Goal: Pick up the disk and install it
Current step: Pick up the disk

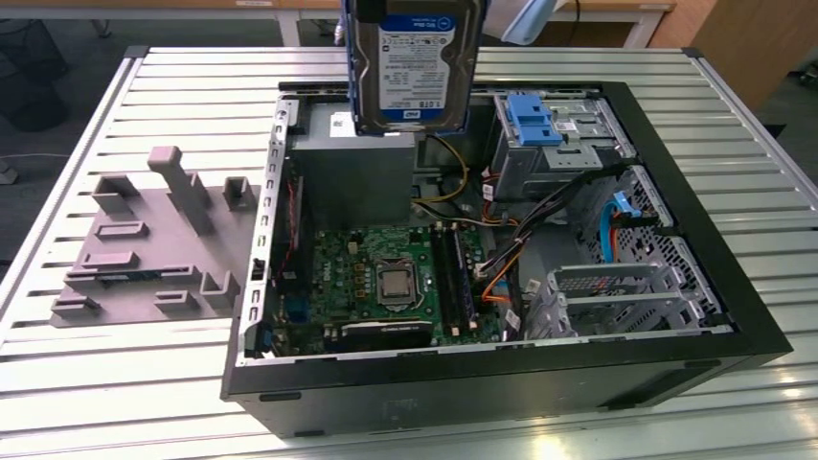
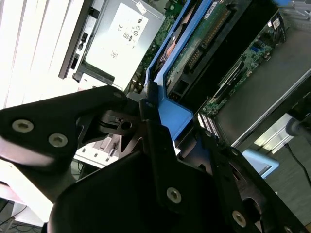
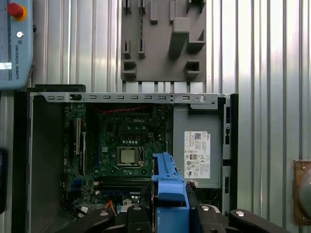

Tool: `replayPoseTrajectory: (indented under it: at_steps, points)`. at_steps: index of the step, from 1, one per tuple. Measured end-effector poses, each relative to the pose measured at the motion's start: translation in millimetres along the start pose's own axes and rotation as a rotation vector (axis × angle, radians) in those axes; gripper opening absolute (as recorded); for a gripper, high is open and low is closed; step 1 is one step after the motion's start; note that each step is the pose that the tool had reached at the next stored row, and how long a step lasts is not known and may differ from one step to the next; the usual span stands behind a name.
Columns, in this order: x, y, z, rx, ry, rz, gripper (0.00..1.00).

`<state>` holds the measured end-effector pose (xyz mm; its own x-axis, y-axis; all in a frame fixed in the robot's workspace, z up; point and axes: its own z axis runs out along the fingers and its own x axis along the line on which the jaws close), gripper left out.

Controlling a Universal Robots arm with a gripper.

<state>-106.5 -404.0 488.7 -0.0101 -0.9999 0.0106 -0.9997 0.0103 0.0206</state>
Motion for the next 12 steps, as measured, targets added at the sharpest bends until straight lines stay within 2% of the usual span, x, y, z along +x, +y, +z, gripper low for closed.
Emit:
replayPoseTrajectory:
  at_steps: [9,12]
  points:
    - [-0.1,-12.9,-0.2,-0.0001,0.0001,0.000,0.37]
    - [-0.1,-13.8,-0.2,0.0000,0.0000,0.000,0.37]
